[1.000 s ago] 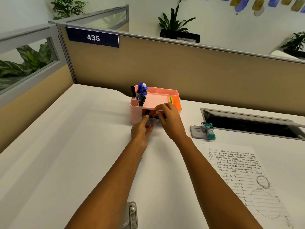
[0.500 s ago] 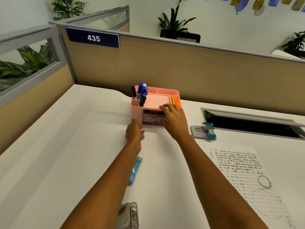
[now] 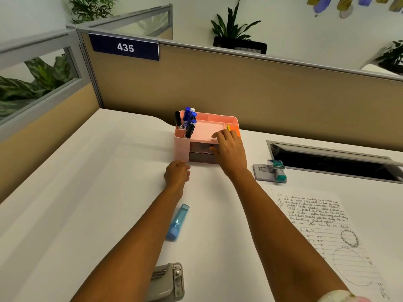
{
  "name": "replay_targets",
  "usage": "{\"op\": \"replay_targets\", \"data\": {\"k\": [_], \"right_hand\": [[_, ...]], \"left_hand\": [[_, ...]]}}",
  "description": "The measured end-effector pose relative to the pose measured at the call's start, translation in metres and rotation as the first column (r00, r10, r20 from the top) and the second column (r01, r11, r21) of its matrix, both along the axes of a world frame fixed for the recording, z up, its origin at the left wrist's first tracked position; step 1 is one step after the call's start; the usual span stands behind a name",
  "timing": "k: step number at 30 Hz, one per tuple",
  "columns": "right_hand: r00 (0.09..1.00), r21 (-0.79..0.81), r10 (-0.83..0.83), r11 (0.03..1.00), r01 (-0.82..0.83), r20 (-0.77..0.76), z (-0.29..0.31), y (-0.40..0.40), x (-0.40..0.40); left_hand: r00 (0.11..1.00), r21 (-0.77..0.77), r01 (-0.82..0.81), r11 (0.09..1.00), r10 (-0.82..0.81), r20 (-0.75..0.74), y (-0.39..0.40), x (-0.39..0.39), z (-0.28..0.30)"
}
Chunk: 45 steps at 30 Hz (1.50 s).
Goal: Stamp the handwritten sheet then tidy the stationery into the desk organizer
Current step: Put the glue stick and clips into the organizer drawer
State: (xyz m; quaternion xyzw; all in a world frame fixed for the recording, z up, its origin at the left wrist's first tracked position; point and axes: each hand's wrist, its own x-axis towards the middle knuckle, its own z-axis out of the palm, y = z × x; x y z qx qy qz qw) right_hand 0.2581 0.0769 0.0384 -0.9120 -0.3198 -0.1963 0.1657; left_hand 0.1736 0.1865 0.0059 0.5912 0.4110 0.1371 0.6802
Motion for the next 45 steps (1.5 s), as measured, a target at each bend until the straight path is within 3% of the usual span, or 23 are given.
{"op": "replay_targets", "data": {"k": [9,17,22,25,29,31,33,35,45], "right_hand": [[1.0,0.196,-0.005,0.981,0.007,-0.012,-0.005,-0.003,-0.048],[0.984,0.152,-0.028,0.987,0.055,-0.174,-0.01,-0.014,-0.099],[0.975,0.194,-0.027,0.979,0.071,-0.219,-0.014,-0.023,-0.125],[0.942,0.311,0.011,0.945,0.1,-0.334,-0.018,-0.028,-0.142],[0.772,0.502,0.119,0.818,0.28,-0.625,-0.021,-0.033,-0.166],[0.606,0.515,0.226,0.778,0.359,-0.763,-0.022,-0.034,-0.178],[0.427,0.537,0.366,0.739,0.406,-0.827,-0.02,-0.032,-0.189],[0.344,0.564,0.451,0.714,0.415,-0.823,-0.013,-0.03,-0.196],[0.118,0.582,0.591,0.707,0.401,-0.798,0.011,-0.032,-0.214]], "left_hand": [[0.981,0.19,0.178,0.966,-0.159,-0.113,-0.005,-0.038,0.008],[0.821,0.394,0.55,0.736,-0.389,-0.419,-0.018,-0.087,0.013],[0.77,0.465,0.628,0.624,-0.411,-0.489,-0.026,-0.11,0.01],[0.793,0.505,0.598,0.623,-0.368,-0.485,-0.033,-0.121,0.008],[0.887,0.462,0.443,0.769,-0.299,-0.353,-0.037,-0.13,0.016],[0.924,0.296,0.366,0.882,-0.305,-0.231,-0.036,-0.133,0.025],[0.94,0.024,0.335,0.942,-0.332,-0.08,-0.034,-0.14,0.035],[0.936,-0.106,0.343,0.933,-0.349,-0.039,-0.03,-0.147,0.042],[0.923,-0.153,0.35,0.924,-0.368,-0.112,-0.009,-0.169,0.063]]}}
